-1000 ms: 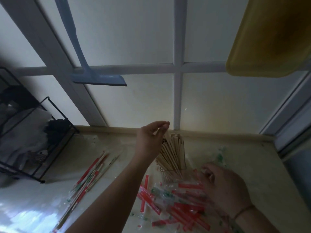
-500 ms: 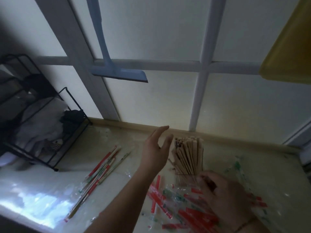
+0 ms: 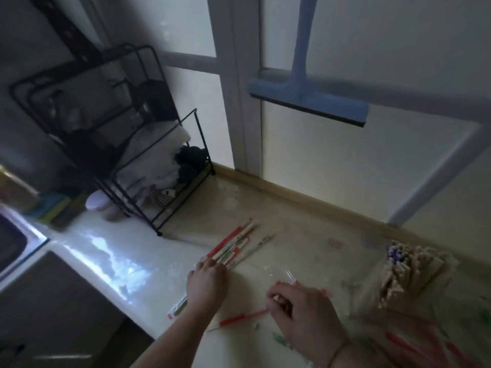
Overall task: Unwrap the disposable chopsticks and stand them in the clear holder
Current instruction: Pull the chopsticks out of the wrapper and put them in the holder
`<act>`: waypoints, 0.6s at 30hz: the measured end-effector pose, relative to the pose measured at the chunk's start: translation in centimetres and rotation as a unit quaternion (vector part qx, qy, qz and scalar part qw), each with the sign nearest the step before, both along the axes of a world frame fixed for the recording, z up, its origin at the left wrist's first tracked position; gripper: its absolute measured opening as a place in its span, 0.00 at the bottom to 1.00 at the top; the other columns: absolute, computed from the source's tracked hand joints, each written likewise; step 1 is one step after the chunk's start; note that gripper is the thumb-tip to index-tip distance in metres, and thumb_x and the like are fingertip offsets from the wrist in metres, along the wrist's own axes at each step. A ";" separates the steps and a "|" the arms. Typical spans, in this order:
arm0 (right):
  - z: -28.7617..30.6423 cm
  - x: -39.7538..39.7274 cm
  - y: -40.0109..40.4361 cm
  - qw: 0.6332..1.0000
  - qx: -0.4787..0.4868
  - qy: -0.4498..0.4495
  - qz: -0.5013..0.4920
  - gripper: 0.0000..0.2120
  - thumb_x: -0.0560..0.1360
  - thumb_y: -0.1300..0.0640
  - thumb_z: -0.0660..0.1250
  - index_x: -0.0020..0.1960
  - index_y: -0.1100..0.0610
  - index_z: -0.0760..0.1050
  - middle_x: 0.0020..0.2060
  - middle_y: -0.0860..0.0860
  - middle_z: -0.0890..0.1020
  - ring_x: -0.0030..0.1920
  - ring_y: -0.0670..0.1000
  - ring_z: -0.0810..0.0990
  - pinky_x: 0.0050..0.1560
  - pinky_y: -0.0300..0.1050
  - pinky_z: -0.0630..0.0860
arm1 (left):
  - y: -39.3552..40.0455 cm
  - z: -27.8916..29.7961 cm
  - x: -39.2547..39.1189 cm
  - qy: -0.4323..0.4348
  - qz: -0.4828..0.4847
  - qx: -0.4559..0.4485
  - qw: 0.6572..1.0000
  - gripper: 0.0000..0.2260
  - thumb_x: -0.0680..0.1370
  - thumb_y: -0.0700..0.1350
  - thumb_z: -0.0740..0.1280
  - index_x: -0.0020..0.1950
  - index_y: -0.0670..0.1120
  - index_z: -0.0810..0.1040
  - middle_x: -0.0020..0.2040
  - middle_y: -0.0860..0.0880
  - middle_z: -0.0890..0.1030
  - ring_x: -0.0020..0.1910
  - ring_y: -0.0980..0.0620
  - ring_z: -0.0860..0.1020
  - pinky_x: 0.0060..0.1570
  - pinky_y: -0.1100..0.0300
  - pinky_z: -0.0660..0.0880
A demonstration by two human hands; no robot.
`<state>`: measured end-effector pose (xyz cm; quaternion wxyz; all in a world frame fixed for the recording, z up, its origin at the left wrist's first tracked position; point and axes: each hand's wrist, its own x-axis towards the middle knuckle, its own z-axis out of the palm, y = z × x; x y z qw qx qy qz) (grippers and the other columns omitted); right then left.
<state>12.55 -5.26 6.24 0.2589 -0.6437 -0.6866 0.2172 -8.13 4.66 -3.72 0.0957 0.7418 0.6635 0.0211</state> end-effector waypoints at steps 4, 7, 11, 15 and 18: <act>-2.1 -1.6 2.9 0.998 -0.059 -0.006 0.023 0.14 0.71 0.39 0.59 0.50 0.45 0.75 0.37 0.43 0.83 0.42 0.46 0.81 0.40 0.36 0.70 | 1.2 -1.1 -0.7 0.011 -0.024 0.024 0.999 0.06 0.68 0.50 0.67 0.41 0.52 0.83 0.39 0.52 0.83 0.39 0.45 0.80 0.37 0.54 0.73; -2.8 -2.1 4.1 0.996 -0.082 -0.022 0.012 0.11 0.74 0.42 0.62 0.50 0.46 0.77 0.38 0.44 0.83 0.42 0.45 0.80 0.41 0.37 0.71 | 2.0 -1.8 -1.2 0.027 -0.091 0.046 0.994 0.07 0.69 0.48 0.65 0.41 0.51 0.83 0.39 0.53 0.82 0.38 0.47 0.78 0.37 0.54 0.72; -2.9 -2.3 5.1 0.992 -0.123 -0.039 0.007 0.09 0.76 0.43 0.61 0.48 0.46 0.76 0.35 0.42 0.80 0.41 0.44 0.79 0.40 0.40 0.73 | 2.2 -1.6 -1.6 0.019 -0.119 0.049 0.991 0.05 0.66 0.47 0.69 0.39 0.51 0.82 0.38 0.54 0.82 0.38 0.48 0.77 0.37 0.55 0.71; -3.0 -2.3 5.4 0.991 -0.124 -0.057 -0.016 0.08 0.76 0.43 0.62 0.48 0.45 0.76 0.35 0.41 0.79 0.40 0.42 0.77 0.37 0.35 0.70 | 1.6 -0.6 -2.4 -0.016 -0.112 0.049 0.992 0.04 0.67 0.50 0.71 0.40 0.52 0.81 0.39 0.55 0.82 0.36 0.50 0.77 0.36 0.56 0.70; -3.3 -1.9 5.5 0.990 -0.115 -0.057 -0.049 0.10 0.75 0.45 0.64 0.53 0.46 0.78 0.43 0.40 0.80 0.45 0.42 0.78 0.46 0.36 0.73 | 1.2 0.9 -3.1 -0.138 -0.055 0.048 0.988 0.02 0.73 0.47 0.70 0.41 0.53 0.79 0.37 0.55 0.81 0.34 0.51 0.78 0.34 0.58 0.69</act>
